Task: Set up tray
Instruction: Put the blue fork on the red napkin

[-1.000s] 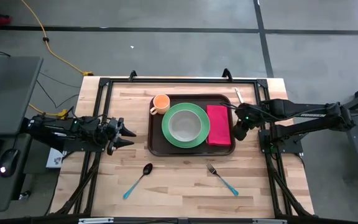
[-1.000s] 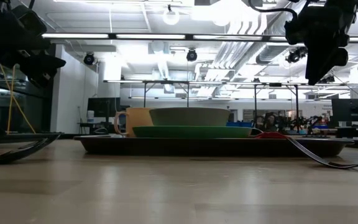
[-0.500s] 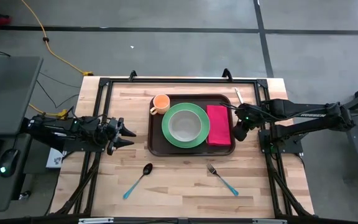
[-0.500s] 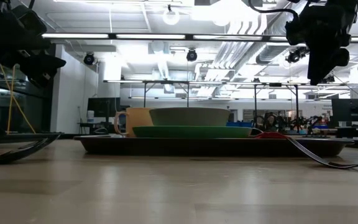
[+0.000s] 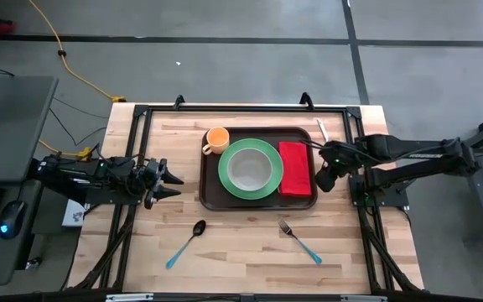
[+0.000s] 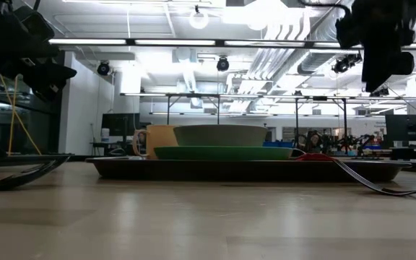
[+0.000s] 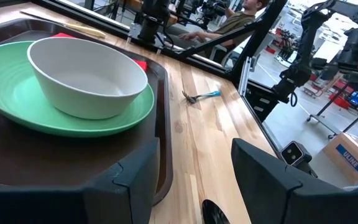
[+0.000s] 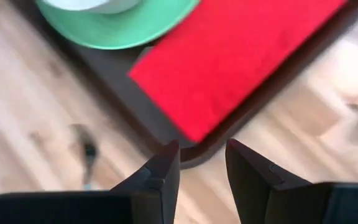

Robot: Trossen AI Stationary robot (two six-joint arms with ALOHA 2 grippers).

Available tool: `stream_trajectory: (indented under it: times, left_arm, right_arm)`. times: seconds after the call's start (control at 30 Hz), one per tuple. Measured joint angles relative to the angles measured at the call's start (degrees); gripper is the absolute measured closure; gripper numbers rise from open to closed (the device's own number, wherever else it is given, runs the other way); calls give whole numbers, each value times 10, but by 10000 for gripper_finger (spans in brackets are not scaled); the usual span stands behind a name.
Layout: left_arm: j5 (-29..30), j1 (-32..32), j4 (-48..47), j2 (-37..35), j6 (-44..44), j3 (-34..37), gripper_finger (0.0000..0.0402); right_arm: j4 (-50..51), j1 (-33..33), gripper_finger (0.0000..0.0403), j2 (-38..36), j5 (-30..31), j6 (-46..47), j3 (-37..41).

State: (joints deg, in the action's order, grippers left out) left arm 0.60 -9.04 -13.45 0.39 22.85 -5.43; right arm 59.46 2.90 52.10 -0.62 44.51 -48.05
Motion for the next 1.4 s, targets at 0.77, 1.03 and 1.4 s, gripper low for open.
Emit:
stream_trajectory:
  times: [0.77, 1.03, 1.4]
  left_arm:
    - [-2, 0, -15, 0, 0, -2, 172]
    - [-2, 0, -16, 0, 0, -2, 172]
    - [-2, 0, -16, 0, 0, -2, 172]
  right_arm:
    - [-159, -294, 295, -19, 109, 277, 0]
    - [-188, -389, 295, -18, 157, 345, 0]
    - [-232, -482, 295, -5, 199, 376, 0]
